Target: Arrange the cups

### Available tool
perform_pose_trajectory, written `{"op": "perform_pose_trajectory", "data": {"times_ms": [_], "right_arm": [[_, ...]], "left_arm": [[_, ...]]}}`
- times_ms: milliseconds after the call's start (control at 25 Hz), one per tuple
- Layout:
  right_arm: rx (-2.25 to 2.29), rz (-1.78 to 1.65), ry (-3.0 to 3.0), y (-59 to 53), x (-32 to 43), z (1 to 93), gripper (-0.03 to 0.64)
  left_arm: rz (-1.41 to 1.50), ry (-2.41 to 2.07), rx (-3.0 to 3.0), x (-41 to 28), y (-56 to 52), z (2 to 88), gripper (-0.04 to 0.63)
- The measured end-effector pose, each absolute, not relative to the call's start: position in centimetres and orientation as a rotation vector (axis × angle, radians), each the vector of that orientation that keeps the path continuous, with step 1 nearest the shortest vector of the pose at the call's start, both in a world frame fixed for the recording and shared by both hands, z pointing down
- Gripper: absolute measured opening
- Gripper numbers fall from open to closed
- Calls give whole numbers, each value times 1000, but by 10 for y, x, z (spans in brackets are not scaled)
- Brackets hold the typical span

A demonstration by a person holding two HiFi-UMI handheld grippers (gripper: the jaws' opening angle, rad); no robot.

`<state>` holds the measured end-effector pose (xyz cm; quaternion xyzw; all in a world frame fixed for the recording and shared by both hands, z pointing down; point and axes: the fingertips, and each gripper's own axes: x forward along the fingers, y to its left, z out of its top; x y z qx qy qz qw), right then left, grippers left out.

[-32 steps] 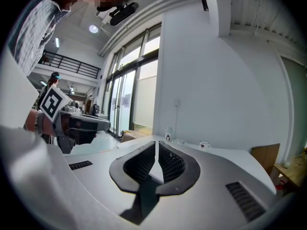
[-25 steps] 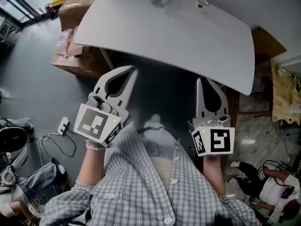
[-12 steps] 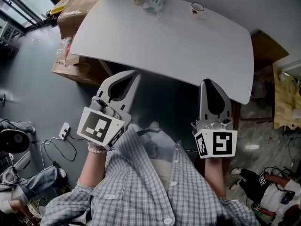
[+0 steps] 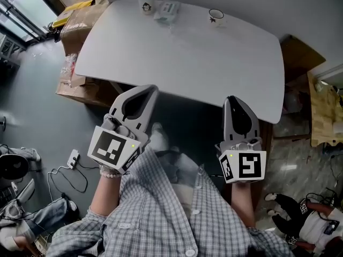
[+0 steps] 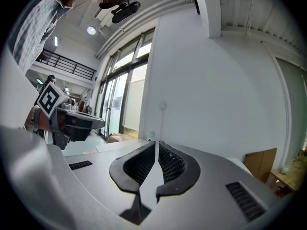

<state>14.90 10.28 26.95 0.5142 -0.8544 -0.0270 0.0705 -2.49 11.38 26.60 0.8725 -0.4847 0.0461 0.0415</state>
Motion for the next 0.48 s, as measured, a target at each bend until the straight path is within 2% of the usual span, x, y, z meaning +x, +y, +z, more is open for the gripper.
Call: {"op": "perform_pose_trajectory", "data": {"times_ms": [480], "right_arm": [[1629, -65, -2476, 47, 153, 275, 35]], "left_arm": [[84, -1322, 2726, -13, 36, 271, 11]]}}
